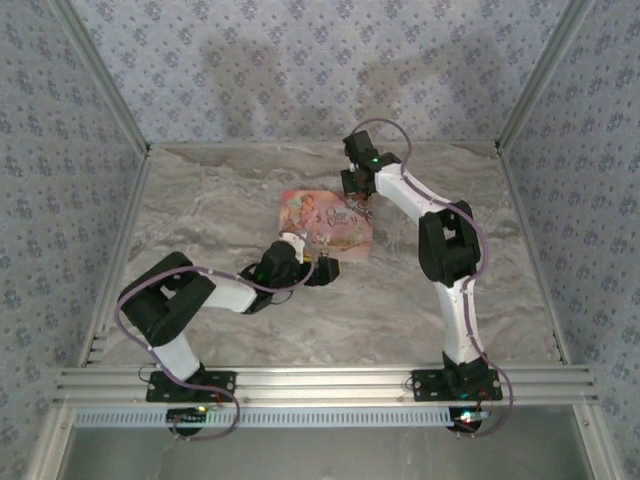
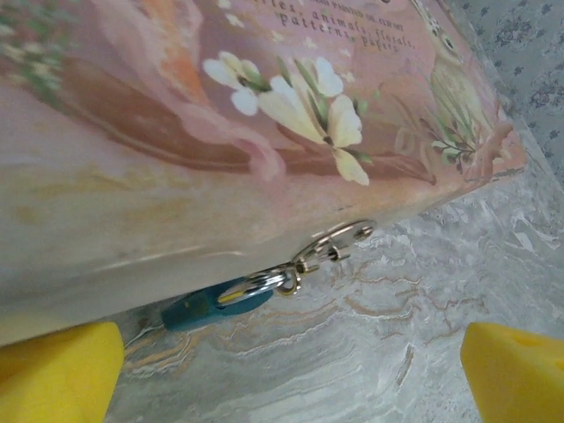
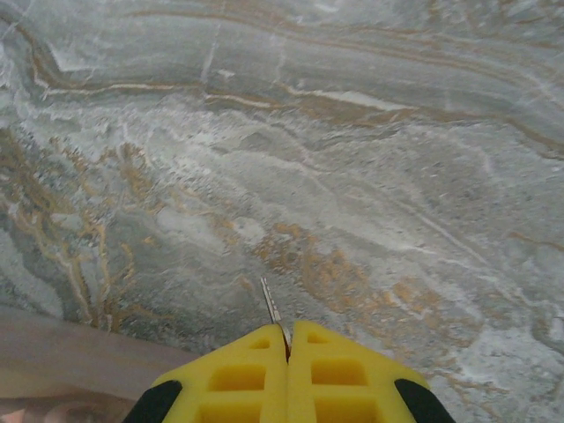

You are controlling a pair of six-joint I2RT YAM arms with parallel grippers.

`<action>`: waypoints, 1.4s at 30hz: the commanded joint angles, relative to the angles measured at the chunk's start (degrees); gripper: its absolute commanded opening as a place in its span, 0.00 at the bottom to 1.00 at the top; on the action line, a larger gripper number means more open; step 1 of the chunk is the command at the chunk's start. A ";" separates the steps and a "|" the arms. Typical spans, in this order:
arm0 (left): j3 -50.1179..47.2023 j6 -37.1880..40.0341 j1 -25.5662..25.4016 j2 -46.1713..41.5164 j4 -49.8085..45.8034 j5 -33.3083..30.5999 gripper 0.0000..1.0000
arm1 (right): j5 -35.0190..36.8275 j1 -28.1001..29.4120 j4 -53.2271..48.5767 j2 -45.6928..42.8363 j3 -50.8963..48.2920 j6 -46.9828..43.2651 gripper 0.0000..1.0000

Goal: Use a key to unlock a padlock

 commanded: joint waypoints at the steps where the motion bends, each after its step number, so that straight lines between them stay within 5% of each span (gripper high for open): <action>1: 1.98 1.96 -1.09 1.45 2.48 1.01 0.98 | -1.52 1.00 -1.86 1.15 -0.50 -1.23 0.00; 16: 4.32 9.66 -2.78 5.77 10.66 2.24 0.98 | -3.87 2.57 1.00 0.43 -8.09 -0.21 0.00; 23: 3.49 15.38 -4.65 6.33 13.49 -2.93 0.98 | -4.01 3.20 2.06 0.10 -10.48 0.14 0.00; 36: 0.29 17.01 -10.41 6.40 15.85 -22.55 0.98 | -4.70 3.59 1.71 0.20 -11.41 0.23 0.00; 42: -2.60 17.69 -11.65 5.81 19.18 -25.34 0.98 | -4.70 3.67 2.19 0.02 -12.38 0.66 0.00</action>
